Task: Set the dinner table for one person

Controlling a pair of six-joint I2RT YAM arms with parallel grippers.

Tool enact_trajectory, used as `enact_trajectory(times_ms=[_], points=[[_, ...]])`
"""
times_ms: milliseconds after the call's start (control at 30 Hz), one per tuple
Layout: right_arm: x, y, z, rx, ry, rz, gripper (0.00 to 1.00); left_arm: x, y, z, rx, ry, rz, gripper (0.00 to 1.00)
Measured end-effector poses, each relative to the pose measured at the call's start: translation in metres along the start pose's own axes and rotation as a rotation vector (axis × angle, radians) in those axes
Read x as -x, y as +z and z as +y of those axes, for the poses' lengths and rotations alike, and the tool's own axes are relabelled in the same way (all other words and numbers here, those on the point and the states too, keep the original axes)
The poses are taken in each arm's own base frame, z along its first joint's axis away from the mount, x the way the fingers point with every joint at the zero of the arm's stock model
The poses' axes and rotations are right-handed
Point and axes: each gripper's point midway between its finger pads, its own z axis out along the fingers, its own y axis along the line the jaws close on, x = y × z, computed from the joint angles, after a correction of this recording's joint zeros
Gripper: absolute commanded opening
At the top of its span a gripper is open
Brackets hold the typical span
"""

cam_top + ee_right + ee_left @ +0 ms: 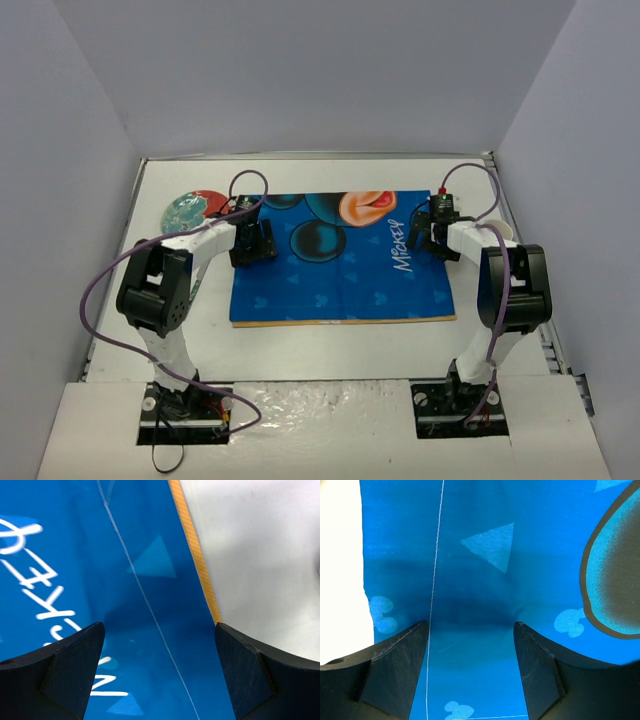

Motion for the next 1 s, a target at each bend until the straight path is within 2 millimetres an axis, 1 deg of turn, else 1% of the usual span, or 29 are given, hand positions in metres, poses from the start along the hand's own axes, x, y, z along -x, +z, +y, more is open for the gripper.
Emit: enact_trajectory(times_ms=[167, 400, 500, 567, 600, 667, 767, 833, 933, 1000], points=[[-0.009, 0.003, -0.009, -0.042, -0.001, 0.011, 0.89, 0.0, 0.0, 0.001, -0.001, -0.011, -0.011, 0.65], [-0.008, 0.002, -0.012, -0.056, 0.005, 0.002, 0.89, 0.0, -0.002, 0.001, -0.007, -0.018, -0.018, 0.65], [-0.002, -0.005, -0.01, -0.045, 0.008, -0.016, 0.88, -0.002, -0.005, 0.001, -0.008, -0.019, -0.01, 0.66], [0.008, -0.015, -0.006, -0.021, 0.014, -0.043, 0.89, -0.002, -0.012, 0.0, -0.011, -0.018, -0.011, 0.66], [0.014, -0.022, -0.003, -0.004, 0.017, -0.06, 0.88, 0.0, -0.017, -0.001, -0.015, -0.018, -0.015, 0.67], [0.033, -0.039, 0.007, 0.043, 0.018, -0.112, 0.88, 0.011, -0.03, -0.008, -0.038, -0.016, -0.046, 0.68], [0.065, -0.073, 0.024, 0.126, 0.019, -0.212, 0.89, 0.039, -0.063, -0.025, -0.099, -0.004, -0.142, 0.7], [0.08, -0.097, 0.033, 0.187, 0.012, -0.269, 0.89, 0.058, -0.088, -0.035, -0.138, 0.015, -0.213, 0.73], [0.092, -0.129, 0.041, 0.262, -0.003, -0.333, 0.9, 0.078, -0.125, -0.043, -0.182, 0.047, -0.31, 0.78], [0.095, -0.143, 0.043, 0.29, -0.011, -0.356, 0.9, 0.082, -0.14, -0.043, -0.191, 0.066, -0.346, 0.82]])
